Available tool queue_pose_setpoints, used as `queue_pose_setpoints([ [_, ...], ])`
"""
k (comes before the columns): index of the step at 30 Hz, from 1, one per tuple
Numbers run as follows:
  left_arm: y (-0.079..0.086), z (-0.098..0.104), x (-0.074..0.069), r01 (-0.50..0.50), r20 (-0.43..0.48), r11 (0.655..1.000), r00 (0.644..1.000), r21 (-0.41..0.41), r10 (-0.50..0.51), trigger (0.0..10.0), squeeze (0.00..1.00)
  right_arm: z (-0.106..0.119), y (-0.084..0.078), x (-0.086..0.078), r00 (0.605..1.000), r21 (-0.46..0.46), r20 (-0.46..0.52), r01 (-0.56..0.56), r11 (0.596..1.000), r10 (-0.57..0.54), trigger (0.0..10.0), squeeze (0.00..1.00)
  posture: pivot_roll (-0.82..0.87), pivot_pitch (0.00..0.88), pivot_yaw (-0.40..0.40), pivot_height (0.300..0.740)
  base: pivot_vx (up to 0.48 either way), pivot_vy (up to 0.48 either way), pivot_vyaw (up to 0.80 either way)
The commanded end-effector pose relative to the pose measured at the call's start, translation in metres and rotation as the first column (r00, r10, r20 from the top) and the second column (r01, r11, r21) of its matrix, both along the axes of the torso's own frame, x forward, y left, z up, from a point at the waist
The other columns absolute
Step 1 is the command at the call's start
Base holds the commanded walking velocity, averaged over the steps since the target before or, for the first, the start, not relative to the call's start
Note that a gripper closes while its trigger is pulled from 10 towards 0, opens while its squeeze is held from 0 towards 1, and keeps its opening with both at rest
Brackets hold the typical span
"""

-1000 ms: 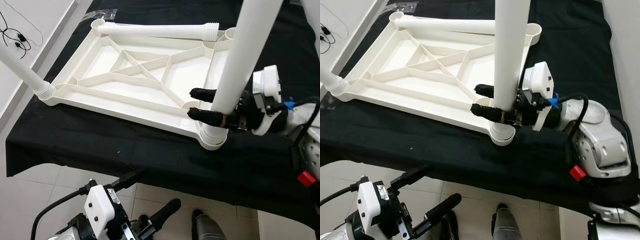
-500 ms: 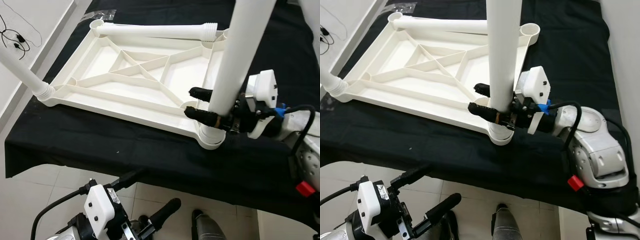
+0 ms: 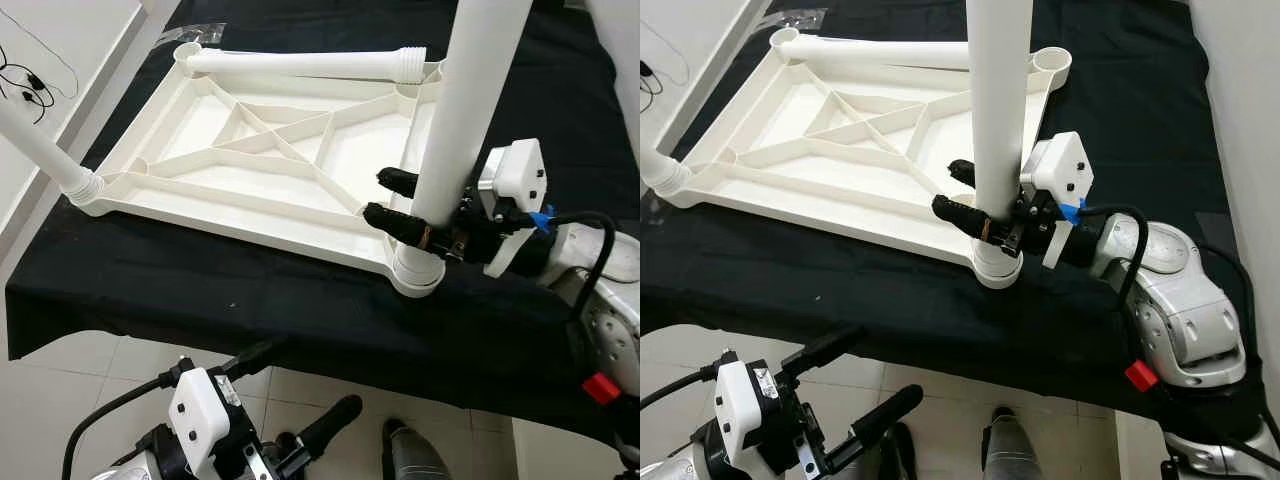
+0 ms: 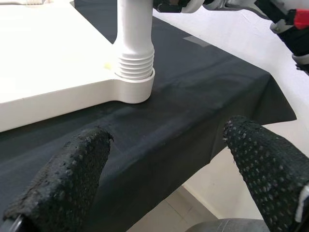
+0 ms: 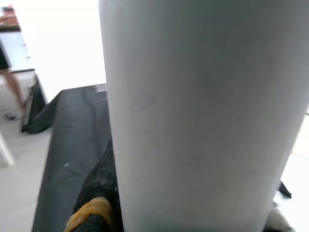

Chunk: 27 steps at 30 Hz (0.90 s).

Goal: Building children table

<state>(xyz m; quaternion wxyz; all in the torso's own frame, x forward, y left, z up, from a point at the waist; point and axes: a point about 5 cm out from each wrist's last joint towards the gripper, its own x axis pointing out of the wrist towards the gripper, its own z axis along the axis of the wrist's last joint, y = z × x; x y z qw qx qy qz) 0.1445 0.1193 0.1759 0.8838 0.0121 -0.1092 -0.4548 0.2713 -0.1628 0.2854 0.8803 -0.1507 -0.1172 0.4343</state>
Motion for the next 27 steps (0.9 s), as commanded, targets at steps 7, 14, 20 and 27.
queue_pose_setpoints([
  [7,0.002,-0.007,0.0,-0.001,-0.024,1.0,1.0,0.008,0.002,10.0,0.0,-0.028,0.004,0.004,0.986,0.004,-0.101,0.132,0.991,-0.131,10.0,0.0,0.01,0.351,0.13,0.74,0.0,0.0,0.0],
  [14,0.002,-0.007,0.001,0.001,-0.024,1.0,1.0,0.008,-0.001,10.0,0.0,-0.031,0.007,0.005,0.98,-0.001,-0.095,0.174,0.985,-0.173,10.0,0.0,0.0,0.35,0.132,0.74,0.0,0.0,0.0],
  [20,0.002,-0.007,0.001,0.001,-0.022,1.0,1.0,0.009,0.0,10.0,0.0,-0.033,0.009,0.005,0.966,-0.007,-0.088,0.242,0.97,-0.242,10.0,0.0,0.0,0.349,0.132,0.74,0.0,0.0,0.0],
  [27,0.002,-0.009,0.003,0.001,-0.022,1.0,1.0,0.009,-0.001,10.0,0.0,-0.04,0.012,0.007,0.923,0.018,-0.095,0.377,0.926,-0.374,10.0,0.0,-0.01,0.342,0.131,0.74,0.0,0.0,0.0],
])
